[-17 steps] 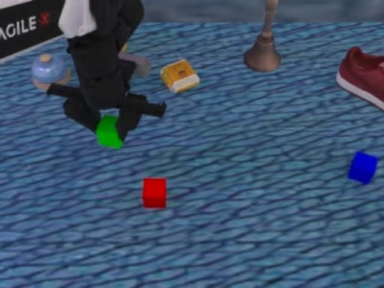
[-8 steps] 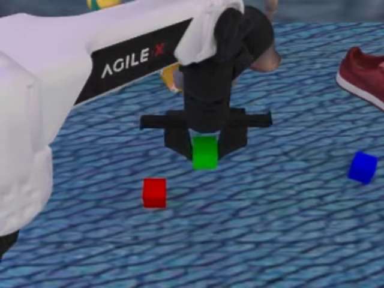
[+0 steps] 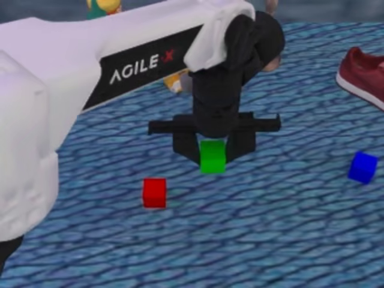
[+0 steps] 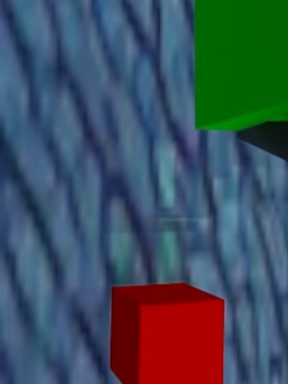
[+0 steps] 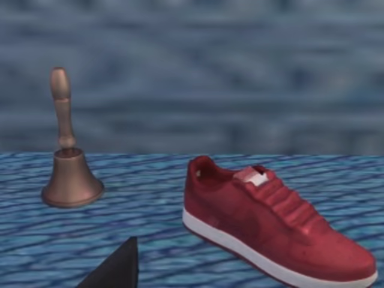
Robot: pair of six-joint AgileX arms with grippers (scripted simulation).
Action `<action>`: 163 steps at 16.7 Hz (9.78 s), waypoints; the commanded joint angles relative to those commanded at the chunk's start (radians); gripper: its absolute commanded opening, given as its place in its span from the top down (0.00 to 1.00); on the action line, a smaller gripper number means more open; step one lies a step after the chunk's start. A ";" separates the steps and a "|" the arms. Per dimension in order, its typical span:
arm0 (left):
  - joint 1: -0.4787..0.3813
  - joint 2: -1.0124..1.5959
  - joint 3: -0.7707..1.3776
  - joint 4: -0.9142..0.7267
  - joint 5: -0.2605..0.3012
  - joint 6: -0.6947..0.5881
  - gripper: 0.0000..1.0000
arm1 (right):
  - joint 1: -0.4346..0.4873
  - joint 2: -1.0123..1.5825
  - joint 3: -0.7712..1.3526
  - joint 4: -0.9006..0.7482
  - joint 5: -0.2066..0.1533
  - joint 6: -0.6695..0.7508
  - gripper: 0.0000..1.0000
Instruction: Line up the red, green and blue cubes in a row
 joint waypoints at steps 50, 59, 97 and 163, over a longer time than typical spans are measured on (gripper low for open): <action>0.023 -0.028 -0.019 0.005 -0.003 0.006 0.00 | 0.004 0.027 0.026 -0.019 -0.001 -0.018 0.00; 0.262 -0.614 -0.561 0.347 -0.012 0.160 0.00 | 0.043 0.569 0.468 -0.339 -0.001 -0.317 0.00; 0.790 -2.212 -1.917 1.259 0.008 0.760 0.00 | 0.134 2.068 1.296 -0.799 0.002 -1.003 0.00; 0.790 -2.212 -1.917 1.259 0.008 0.760 0.00 | 0.580 2.078 1.438 -0.926 -0.005 -0.976 1.00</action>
